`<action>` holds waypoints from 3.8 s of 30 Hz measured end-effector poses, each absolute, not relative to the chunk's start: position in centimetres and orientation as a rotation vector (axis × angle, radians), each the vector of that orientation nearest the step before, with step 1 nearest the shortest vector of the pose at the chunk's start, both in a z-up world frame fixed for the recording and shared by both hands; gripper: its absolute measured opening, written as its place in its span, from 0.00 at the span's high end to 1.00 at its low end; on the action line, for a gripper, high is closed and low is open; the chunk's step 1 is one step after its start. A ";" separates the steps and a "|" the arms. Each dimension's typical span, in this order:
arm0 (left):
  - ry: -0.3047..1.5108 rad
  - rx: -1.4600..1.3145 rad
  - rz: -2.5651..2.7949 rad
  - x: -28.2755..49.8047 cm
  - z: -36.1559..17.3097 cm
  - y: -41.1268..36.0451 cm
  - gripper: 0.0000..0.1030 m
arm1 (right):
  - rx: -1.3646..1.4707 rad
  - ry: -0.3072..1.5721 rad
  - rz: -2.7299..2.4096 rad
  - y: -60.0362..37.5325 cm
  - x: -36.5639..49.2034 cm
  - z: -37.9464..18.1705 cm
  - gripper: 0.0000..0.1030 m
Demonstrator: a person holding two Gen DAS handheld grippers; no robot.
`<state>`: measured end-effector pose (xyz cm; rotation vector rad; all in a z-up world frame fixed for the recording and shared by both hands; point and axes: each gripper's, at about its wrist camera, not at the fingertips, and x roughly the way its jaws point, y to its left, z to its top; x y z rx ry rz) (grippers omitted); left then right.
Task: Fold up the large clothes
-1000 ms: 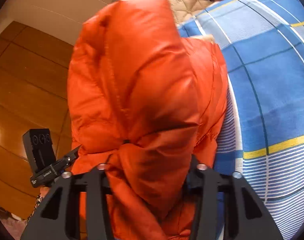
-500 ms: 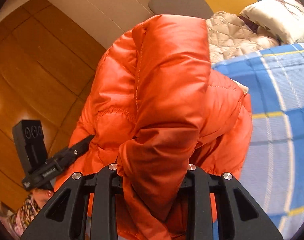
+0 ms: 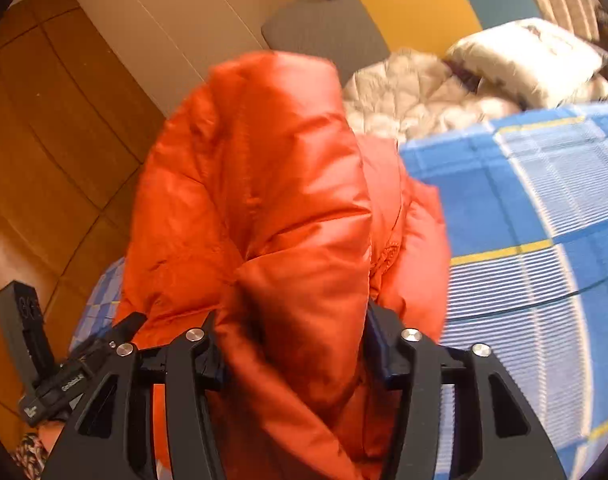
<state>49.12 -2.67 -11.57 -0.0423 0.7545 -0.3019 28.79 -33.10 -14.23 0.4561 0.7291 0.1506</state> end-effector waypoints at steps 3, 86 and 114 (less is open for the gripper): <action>0.719 -0.019 -0.268 48.2 -9.4 -2.1 0.12 | 0.389 0.646 0.109 -32.6 26.1 -11.6 0.46; 0.665 0.016 -0.021 38.3 -8.9 -1.4 0.02 | 0.301 0.583 -0.152 -27.9 18.4 -12.3 0.19; 0.586 0.075 0.008 26.5 -8.1 1.6 0.02 | 0.098 0.514 -0.188 -24.2 8.2 -11.5 0.10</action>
